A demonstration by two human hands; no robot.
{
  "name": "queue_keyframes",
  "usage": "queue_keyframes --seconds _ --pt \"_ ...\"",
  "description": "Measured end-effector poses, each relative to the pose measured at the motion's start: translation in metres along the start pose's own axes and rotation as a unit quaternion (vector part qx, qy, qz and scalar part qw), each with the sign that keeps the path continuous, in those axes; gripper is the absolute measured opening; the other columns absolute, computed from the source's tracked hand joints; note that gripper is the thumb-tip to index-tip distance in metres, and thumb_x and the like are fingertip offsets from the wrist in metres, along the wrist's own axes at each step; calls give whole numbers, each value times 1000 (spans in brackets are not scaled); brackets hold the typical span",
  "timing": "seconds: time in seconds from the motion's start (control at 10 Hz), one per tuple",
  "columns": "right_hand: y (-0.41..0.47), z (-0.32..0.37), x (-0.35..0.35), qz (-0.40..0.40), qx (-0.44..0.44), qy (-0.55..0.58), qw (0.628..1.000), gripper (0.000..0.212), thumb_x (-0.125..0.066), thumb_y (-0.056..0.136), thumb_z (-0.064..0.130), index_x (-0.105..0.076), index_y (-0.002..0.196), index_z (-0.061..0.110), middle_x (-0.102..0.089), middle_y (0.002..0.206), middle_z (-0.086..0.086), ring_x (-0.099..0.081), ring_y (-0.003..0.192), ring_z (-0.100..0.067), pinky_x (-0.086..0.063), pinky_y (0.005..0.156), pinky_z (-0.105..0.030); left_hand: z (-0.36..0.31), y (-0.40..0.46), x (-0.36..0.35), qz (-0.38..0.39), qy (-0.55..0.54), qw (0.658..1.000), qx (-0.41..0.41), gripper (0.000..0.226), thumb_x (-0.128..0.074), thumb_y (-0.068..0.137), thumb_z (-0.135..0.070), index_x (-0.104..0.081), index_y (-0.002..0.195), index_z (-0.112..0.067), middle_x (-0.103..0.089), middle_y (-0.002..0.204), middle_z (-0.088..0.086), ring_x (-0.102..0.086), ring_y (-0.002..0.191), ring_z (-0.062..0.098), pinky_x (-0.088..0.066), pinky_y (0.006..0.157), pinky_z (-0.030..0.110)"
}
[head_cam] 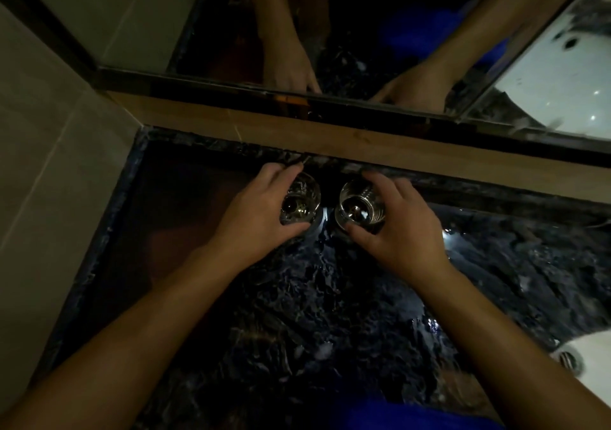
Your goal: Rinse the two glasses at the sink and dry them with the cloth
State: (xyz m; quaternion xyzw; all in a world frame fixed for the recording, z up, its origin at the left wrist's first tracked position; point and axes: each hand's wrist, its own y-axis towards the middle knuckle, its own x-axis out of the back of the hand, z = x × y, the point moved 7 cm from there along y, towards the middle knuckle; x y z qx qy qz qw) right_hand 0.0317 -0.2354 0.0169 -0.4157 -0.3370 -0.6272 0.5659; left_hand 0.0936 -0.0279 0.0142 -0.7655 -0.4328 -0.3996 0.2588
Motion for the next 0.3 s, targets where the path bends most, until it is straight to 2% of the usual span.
queue_keyframes --seconds 0.1,0.2,0.3 --pt "0 4 2 22 5 -8 1000 86 -78 77 54 -39 150 30 -53 134 -2 -59 119 -25 -59 80 -42 -3 -1 -1 18 9 1000 6 93 -84 79 -40 -32 155 -22 -37 147 3 -51 127 23 -46 101 32" --pt "-3 6 6 38 12 4 999 88 -77 79 54 -35 153 31 -49 141 -3 -54 126 -27 -58 84 -43 -7 -5 1 36 23 999 10 94 -81 82 -43 -27 156 -22 -31 153 5 -46 134 26 -46 107 39" --pt "-14 5 24 15 9 7 1000 84 -72 82 56 -34 154 34 -45 149 -2 -49 132 -24 -55 88 -42 -24 -7 20 1 62 998 3 85 -73 86 -49 -32 154 -20 -30 156 4 -41 139 25 -44 110 42"
